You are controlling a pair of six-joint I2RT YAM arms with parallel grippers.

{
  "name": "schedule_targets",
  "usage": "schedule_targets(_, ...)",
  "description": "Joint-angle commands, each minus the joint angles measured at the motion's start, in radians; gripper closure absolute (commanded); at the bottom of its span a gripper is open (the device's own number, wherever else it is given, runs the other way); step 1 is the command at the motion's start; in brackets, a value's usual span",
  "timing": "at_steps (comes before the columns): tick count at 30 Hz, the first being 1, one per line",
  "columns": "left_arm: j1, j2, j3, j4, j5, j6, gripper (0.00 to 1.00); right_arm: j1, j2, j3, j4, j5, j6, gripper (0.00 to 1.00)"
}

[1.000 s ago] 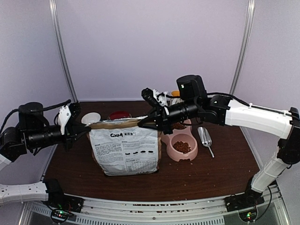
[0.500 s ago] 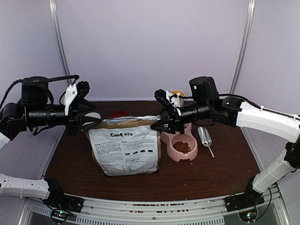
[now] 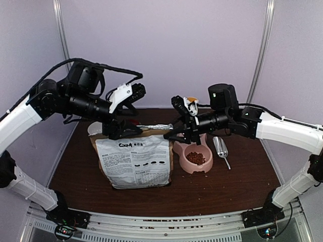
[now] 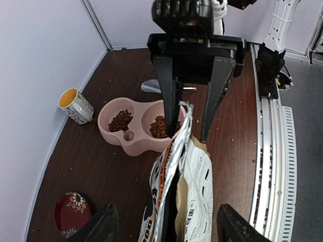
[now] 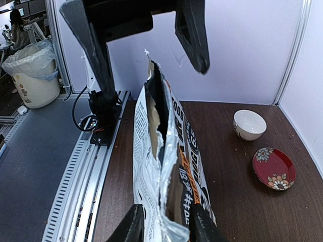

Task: Serve the pet food
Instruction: Seal the pet food bag securely.

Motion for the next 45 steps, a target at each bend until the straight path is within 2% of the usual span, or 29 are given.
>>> schedule_targets(1,-0.048,0.089,0.09,-0.039,-0.022,0.011,0.29,-0.006,-0.016,0.009,0.071,-0.078,0.022,0.7)
schedule_targets(3,-0.06,0.133,0.112,-0.042,-0.047,0.004,0.29,-0.006,-0.013,0.013,0.074,-0.092,0.022,0.74)
schedule_targets(8,-0.069,0.194,0.138,-0.041,-0.108,-0.01,0.37,-0.006,-0.009,0.009,0.07,-0.098,0.016,0.79)
schedule_targets(15,-0.077,0.24,0.122,-0.041,-0.12,0.004,0.47,-0.005,0.01,0.005,0.098,-0.111,0.03,0.88)
schedule_targets(18,-0.077,0.239,0.087,-0.02,-0.144,0.005,0.62,-0.005,0.02,0.011,0.1,-0.111,0.036,0.97)
schedule_targets(19,-0.077,0.235,0.073,-0.009,-0.156,0.006,0.72,-0.006,0.022,0.013,0.1,-0.111,0.036,1.0)
schedule_targets(21,-0.077,0.222,0.048,0.014,-0.18,0.001,1.0,-0.006,0.021,0.017,0.099,-0.111,0.034,1.0)
schedule_targets(29,-0.077,0.147,-0.026,0.079,-0.202,-0.018,1.0,-0.01,0.015,0.037,0.055,-0.106,-0.004,1.0)
schedule_targets(32,-0.077,0.127,-0.055,0.084,-0.21,-0.022,0.69,-0.01,0.016,0.045,0.05,-0.108,-0.005,1.0)
schedule_targets(34,-0.075,0.112,-0.077,0.091,-0.223,-0.022,0.63,-0.01,0.013,0.051,0.05,-0.108,-0.005,1.0)
schedule_targets(36,-0.072,0.1,-0.095,0.097,-0.223,-0.025,0.66,-0.01,0.011,0.053,0.05,-0.108,-0.005,1.0)
schedule_targets(37,-0.068,0.097,-0.104,0.099,-0.22,-0.025,0.7,-0.01,0.009,0.055,0.05,-0.107,-0.005,1.0)
schedule_targets(40,-0.059,0.088,-0.128,0.108,-0.21,-0.024,0.96,-0.009,0.009,0.055,0.052,-0.105,-0.004,1.0)
schedule_targets(41,-0.058,0.086,-0.136,0.113,-0.209,-0.024,1.0,-0.01,0.008,0.057,0.053,-0.105,-0.002,1.0)
schedule_targets(45,-0.048,0.061,-0.168,0.145,-0.202,-0.024,1.0,-0.01,0.009,0.054,0.055,-0.1,0.005,1.0)
